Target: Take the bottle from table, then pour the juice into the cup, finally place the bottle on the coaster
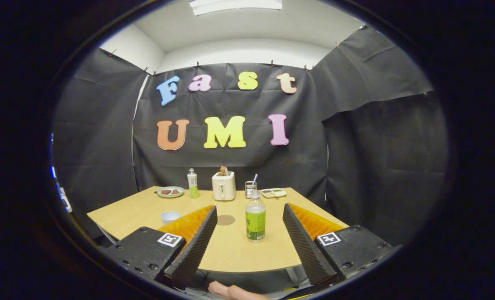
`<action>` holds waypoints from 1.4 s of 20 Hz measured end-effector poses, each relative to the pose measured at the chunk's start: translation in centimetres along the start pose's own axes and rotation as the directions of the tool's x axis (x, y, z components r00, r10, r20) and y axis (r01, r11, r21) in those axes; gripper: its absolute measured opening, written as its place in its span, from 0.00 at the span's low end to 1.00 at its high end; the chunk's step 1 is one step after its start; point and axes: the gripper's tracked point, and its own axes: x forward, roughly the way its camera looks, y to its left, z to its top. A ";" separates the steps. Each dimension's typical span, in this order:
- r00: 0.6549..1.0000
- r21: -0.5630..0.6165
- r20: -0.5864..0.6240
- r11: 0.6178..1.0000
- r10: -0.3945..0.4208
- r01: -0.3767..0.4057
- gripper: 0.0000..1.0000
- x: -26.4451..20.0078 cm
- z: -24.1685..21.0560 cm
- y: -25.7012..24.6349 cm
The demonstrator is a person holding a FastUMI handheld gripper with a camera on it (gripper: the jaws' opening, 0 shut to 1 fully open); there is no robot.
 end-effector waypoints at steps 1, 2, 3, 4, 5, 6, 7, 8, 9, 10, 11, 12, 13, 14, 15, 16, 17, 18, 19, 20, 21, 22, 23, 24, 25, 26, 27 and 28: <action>1.000 0.002 -0.005 1.000 -0.001 0.001 1.00 0.2 -0.1 -0.1; 1.000 0.005 -0.010 1.000 -0.004 0.004 1.00 0.7 -0.3 -0.1; 1.000 0.004 -0.017 1.000 -0.007 0.007 1.00 1.2 -0.5 -0.2; 1.000 0.002 -0.025 1.000 -0.007 0.007 1.00 1.6 -0.9 -0.2; 0.999 0.003 -0.033 1.000 -0.008 0.008 1.00 2.2 -1.2 -0.2; 0.999 0.009 -0.041 1.000 -0.005 0.005 1.00 2.7 -1.5 -0.3; 0.999 0.019 -0.052 1.000 0.002 -0.001 1.00 3.4 -1.8 -0.2; 0.998 0.026 -0.062 1.000 0.012 -0.011 1.00 4.2 -2.2 0.0; 0.997 0.028 -0.070 0.999 0.023 -0.021 1.00 4.9 -2.6 0.1; 0.997 0.027 -0.077 0.999 0.024 -0.022 1.00 5.7 -2.9 -0.1; 0.996 0.022 -0.082 1.000 0.019 -0.017 1.00 6.6 -3.2 -0.3; 0.996 0.018 -0.087 1.000 0.013 -0.011 1.00 7.6 -3.7 -0.5; 0.996 0.016 -0.092 1.000 0.009 -0.008 1.00 8.6 -4.0 -0.6; 0.995 0.017 -0.094 1.000 0.011 -0.010 1.00 9.4 -4.4 -0.6; 0.995 0.019 -0.098 1.000 0.013 -0.011 1.00 10.4 -4.7 -0.6; 0.994 0.023 -0.104 1.000 0.021 -0.018 1.00 11.4 -5.1 -0.4; 0.993 0.031 -0.110 0.999 0.032 -0.029 1.00 12.4 -5.6 -0.2; 0.993 0.035 -0.114 0.999 0.035 -0.031 1.00 13.4 -5.9 -0.3; 0.992 0.037 -0.118 0.999 0.038 -0.034 1.00 14.4 -6.3 -0.4; 0.992 0.034 -0.123 0.999 0.041 -0.037 1.00 15.4 -6.7 -0.4; 0.991 0.026 -0.125 0.999 0.039 -0.036 1.00 16.3 -7.1 -0.5; 0.992 0.020 -0.125 0.999 0.034 -0.031 1.00 17.2 -7.4 -0.7; 0.991 0.011 -0.126 0.999 0.034 -0.033 1.00 18.0 -7.6 -0.7; 0.992 -0.001 -0.125 0.999 0.032 -0.033 1.00 18.8 -7.9 -0.8; 0.992 -0.011 -0.122 1.000 0.028 -0.029 1.00 19.5 -8.1 -0.9; 0.992 -0.022 -0.120 0.999 0.022 -0.024 1.00 20.1 -8.4 -1.1; 0.993 -0.034 -0.121 0.999 0.015 -0.019 1.00 20.8 -8.7 -1.3; 0.993 -0.040 -0.117 0.999 0.010 -0.015 1.00 21.4 -9.0 -1.5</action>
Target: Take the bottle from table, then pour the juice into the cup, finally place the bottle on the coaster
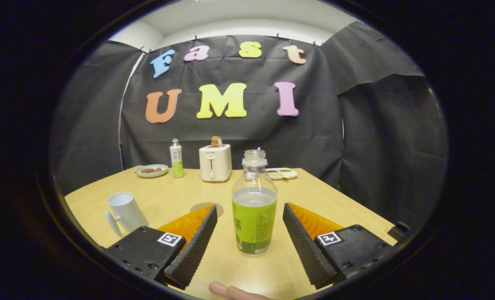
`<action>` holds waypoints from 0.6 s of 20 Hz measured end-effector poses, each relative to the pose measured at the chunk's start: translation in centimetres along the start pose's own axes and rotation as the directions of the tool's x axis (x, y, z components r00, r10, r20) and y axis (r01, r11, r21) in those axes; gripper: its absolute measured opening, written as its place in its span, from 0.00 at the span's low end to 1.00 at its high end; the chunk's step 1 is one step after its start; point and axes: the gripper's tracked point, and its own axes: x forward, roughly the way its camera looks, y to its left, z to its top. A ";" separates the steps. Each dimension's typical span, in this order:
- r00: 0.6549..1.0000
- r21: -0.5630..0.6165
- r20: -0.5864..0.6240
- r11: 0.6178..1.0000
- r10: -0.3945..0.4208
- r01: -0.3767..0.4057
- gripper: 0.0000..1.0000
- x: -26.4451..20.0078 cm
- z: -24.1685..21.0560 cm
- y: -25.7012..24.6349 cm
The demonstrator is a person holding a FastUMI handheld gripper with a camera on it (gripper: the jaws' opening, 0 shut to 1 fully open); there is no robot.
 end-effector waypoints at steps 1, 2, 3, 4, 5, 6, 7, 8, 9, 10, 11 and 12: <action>1.000 -0.002 0.002 1.000 -0.005 0.005 1.00 0.6 -0.2 -0.2; 1.000 -0.004 0.002 1.000 -0.008 0.008 1.00 1.3 -0.5 -0.3; 1.000 -0.005 -0.001 1.000 -0.006 0.006 1.00 1.8 -0.7 -0.3; 1.000 -0.002 -0.003 1.000 -0.003 0.003 1.00 2.3 -1.0 -0.4; 1.000 0.004 -0.005 1.000 0.000 0.000 1.00 2.8 -1.2 -0.4; 1.000 0.016 -0.009 1.000 0.005 -0.005 1.00 3.3 -1.3 -0.6; 1.000 0.030 -0.007 0.999 0.020 -0.020 1.00 3.7 -1.3 -0.4; 1.000 0.046 -0.004 0.999 0.029 -0.029 1.00 4.0 -1.2 -0.5; 1.000 0.061 -0.002 0.998 0.030 -0.030 1.00 4.5 -1.2 -0.6; 1.000 0.069 -0.005 0.997 0.029 -0.028 1.00 5.0 -1.3 -0.7; 0.999 0.068 -0.012 0.997 0.031 -0.030 0.97 5.4 -1.5 -0.7; 1.000 0.067 -0.010 0.997 0.030 -0.029 0.92 5.7 -1.5 -0.7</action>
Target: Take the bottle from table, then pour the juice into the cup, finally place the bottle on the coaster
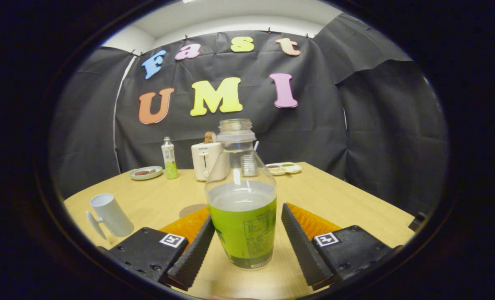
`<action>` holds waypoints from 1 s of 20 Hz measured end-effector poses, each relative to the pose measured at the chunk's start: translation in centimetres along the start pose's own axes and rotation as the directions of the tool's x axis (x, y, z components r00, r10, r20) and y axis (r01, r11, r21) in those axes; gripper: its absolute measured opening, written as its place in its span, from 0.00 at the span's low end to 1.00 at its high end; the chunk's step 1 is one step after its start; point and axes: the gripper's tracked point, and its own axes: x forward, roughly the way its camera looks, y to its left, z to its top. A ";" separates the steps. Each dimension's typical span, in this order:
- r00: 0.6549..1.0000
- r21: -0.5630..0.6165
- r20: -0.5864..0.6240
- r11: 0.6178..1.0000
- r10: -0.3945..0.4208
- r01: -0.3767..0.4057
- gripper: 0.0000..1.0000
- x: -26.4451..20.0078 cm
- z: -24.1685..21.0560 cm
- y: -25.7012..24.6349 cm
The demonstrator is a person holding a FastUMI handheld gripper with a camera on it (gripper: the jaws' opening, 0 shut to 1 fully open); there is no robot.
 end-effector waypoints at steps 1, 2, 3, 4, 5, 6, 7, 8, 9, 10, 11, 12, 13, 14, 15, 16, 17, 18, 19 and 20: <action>1.000 0.001 0.008 1.000 -0.006 0.006 0.87 -0.2 0.3 -0.1; 1.000 -0.008 0.003 1.000 -0.005 0.005 0.83 -0.1 0.2 -0.1; 1.000 -0.012 0.001 1.000 -0.002 0.002 0.82 -0.2 0.2 0.0; 1.000 -0.015 0.007 1.000 -0.001 0.002 0.81 -0.3 0.5 -0.1; 1.000 -0.021 0.010 1.000 -0.004 0.004 0.81 -0.4 0.6 -0.1; 1.000 -0.027 0.012 1.000 -0.010 0.011 0.81 -0.6 0.9 -0.2; 1.000 -0.033 0.014 0.999 -0.012 0.013 0.81 -1.1 1.4 -0.2; 1.000 -0.037 0.014 0.999 -0.013 0.014 0.81 -1.5 1.8 -0.2; 1.000 -0.042 0.012 0.999 -0.014 0.014 0.81 -1.9 2.2 -0.2; 1.000 -0.046 0.012 0.999 -0.016 0.016 0.81 -2.4 2.6 -0.1; 1.000 -0.056 0.010 0.998 -0.022 0.022 0.81 -3.0 3.0 -0.1; 0.999 -0.069 0.007 0.997 -0.032 0.033 0.81 -3.5 3.4 -0.3; 0.999 -0.085 0.007 0.996 -0.038 0.039 0.81 -4.0 3.9 -0.4; 0.999 -0.101 0.009 0.994 -0.043 0.044 0.81 -4.4 4.5 -0.3; 0.999 -0.120 0.004 0.991 -0.053 0.053 0.81 -4.6 4.9 -0.5; 0.998 -0.139 0.003 0.988 -0.063 0.062 0.81 -4.7 5.5 -0.5; 0.997 -0.156 0.004 0.985 -0.074 0.073 0.81 -4.9 6.0 -0.7; 0.996 -0.175 0.002 0.981 -0.087 0.086 0.81 -5.1 6.6 -0.8; 0.995 -0.193 0.000 0.976 -0.098 0.096 0.81 -5.3 6.9 -0.9; 0.994 -0.210 -0.003 0.972 -0.110 0.107 0.81 -5.4 7.4 -1.0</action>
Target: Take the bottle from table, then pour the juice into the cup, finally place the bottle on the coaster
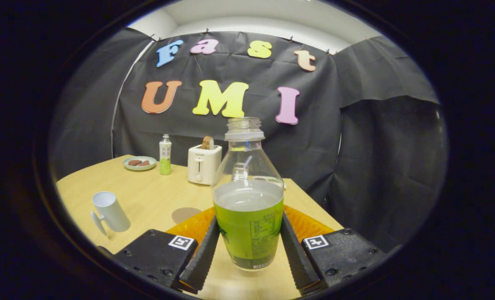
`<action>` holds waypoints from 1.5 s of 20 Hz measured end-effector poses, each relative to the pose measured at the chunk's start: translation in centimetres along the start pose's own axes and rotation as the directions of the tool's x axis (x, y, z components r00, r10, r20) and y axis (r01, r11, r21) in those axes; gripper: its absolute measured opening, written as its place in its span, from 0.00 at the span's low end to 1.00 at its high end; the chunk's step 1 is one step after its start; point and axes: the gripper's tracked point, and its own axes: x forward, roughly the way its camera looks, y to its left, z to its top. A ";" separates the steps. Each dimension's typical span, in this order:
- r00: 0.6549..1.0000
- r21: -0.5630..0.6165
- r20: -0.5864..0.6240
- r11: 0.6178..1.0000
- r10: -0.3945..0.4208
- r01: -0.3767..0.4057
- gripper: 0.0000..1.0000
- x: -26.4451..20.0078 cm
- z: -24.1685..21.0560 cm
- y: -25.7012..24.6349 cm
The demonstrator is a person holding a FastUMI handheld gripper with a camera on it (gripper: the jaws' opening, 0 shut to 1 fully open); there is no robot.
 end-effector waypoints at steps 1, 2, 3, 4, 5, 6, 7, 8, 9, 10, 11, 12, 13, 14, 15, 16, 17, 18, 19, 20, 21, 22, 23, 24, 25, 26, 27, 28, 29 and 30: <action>1.000 -0.018 -0.003 1.000 -0.005 0.005 0.81 -0.2 0.4 -0.1; 1.000 -0.040 -0.006 0.999 -0.010 0.010 0.81 -0.4 0.7 0.0; 1.000 -0.065 -0.008 0.998 -0.019 0.018 0.81 -0.6 1.0 0.0; 1.000 -0.091 -0.012 0.995 -0.028 0.027 0.81 -0.9 1.1 0.1; 1.000 -0.116 -0.005 0.993 -0.028 0.027 0.81 -1.2 1.5 0.4; 0.999 -0.152 0.009 0.988 -0.033 0.034 0.81 -1.6 1.9 0.7; 0.999 -0.200 0.014 0.978 -0.052 0.054 0.81 -1.8 2.1 0.7; 0.997 -0.247 0.018 0.967 -0.068 0.071 0.81 -2.0 2.3 1.0; 0.997 -0.290 0.018 0.953 -0.081 0.083 0.81 -2.1 2.3 1.3; 0.996 -0.327 0.014 0.941 -0.091 0.090 0.81 -2.2 2.3 1.6; 0.995 -0.358 0.013 0.928 -0.102 0.100 0.81 -2.4 2.3 2.0; 0.994 -0.388 0.012 0.916 -0.110 0.106 0.81 -2.5 2.4 2.6; 0.993 -0.414 0.015 0.903 -0.117 0.113 0.81 -2.5 2.4 3.1; 0.991 -0.436 0.018 0.891 -0.129 0.124 0.81 -2.5 2.4 3.6; 0.990 -0.452 0.025 0.882 -0.138 0.134 0.81 -2.6 2.5 4.0; 0.989 -0.470 0.038 0.870 -0.146 0.146 0.81 -2.6 2.7 4.6; 0.987 -0.491 0.049 0.857 -0.154 0.158 0.81 -2.6 2.8 5.1; 0.985 -0.509 0.059 0.844 -0.164 0.171 0.81 -2.5 3.0 5.5; 0.983 -0.529 0.062 0.830 -0.170 0.177 0.81 -2.3 3.0 6.0; 0.983 -0.548 0.061 0.817 -0.175 0.180 0.81 -2.1 2.9 6.6; 0.982 -0.568 0.064 0.802 -0.177 0.181 0.81 -2.0 2.9 7.1; 0.982 -0.588 0.068 0.788 -0.178 0.184 0.81 -1.9 2.9 7.9; 0.981 -0.608 0.073 0.771 -0.182 0.189 0.81 -1.9 3.0 8.3; 0.979 -0.630 0.078 0.752 -0.186 0.193 0.81 -2.0 3.0 8.7; 0.978 -0.652 0.087 0.732 -0.188 0.199 0.81 -2.1 3.0 9.0; 0.976 -0.676 0.095 0.707 -0.194 0.206 0.81 -2.1 3.1 9.6; 0.975 -0.697 0.105 0.684 -0.198 0.214 0.81 -1.9 3.2 9.9; 0.973 -0.717 0.113 0.661 -0.200 0.219 0.81 -1.8 3.4 10.4; 0.973 -0.733 0.117 0.644 -0.198 0.220 0.81 -1.4 3.5 10.8; 0.973 -0.745 0.117 0.630 -0.201 0.219 0.81 -1.2 3.4 11.2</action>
